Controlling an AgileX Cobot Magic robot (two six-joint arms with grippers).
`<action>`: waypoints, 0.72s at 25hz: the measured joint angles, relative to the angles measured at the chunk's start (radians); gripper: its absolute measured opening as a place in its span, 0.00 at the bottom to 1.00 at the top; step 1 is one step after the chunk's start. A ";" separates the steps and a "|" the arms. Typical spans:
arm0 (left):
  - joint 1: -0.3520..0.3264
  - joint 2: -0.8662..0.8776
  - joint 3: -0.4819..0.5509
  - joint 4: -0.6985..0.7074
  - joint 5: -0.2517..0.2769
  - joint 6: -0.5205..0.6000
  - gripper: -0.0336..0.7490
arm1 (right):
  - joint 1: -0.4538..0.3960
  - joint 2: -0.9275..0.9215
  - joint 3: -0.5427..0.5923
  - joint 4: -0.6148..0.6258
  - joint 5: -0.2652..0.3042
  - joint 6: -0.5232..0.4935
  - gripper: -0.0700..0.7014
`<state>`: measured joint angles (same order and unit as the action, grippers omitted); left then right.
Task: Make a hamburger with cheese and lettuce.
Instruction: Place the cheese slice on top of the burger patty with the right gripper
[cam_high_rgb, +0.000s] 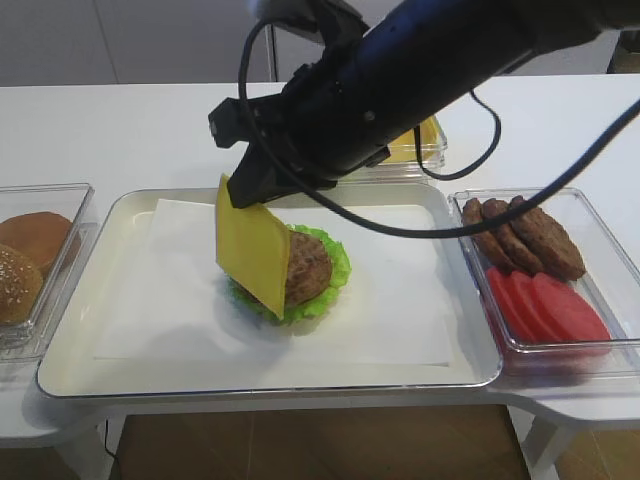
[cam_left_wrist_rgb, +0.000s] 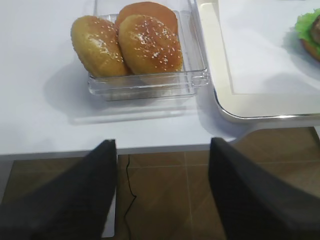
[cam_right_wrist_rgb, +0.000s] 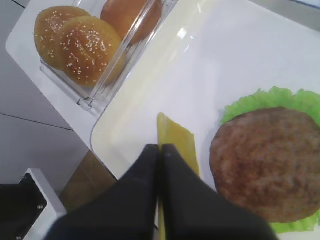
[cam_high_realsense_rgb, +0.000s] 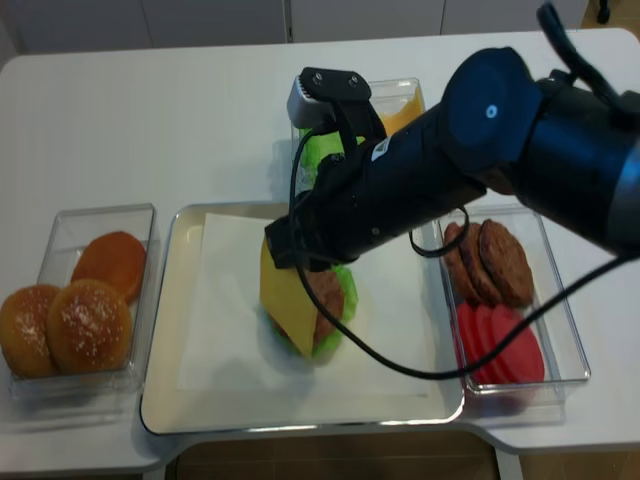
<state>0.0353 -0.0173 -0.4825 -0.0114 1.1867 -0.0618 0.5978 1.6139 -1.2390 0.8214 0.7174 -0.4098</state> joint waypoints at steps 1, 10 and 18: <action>0.000 0.000 0.000 0.000 0.000 0.000 0.59 | 0.000 0.008 0.000 0.014 0.000 -0.013 0.09; 0.000 0.000 0.000 0.000 0.000 0.000 0.59 | 0.000 0.071 0.000 0.090 -0.021 -0.085 0.09; 0.000 0.000 0.000 0.000 0.000 0.000 0.59 | 0.000 0.099 0.000 0.068 -0.067 -0.137 0.09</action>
<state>0.0353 -0.0173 -0.4825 -0.0114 1.1867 -0.0618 0.5978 1.7133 -1.2386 0.8895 0.6503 -0.5471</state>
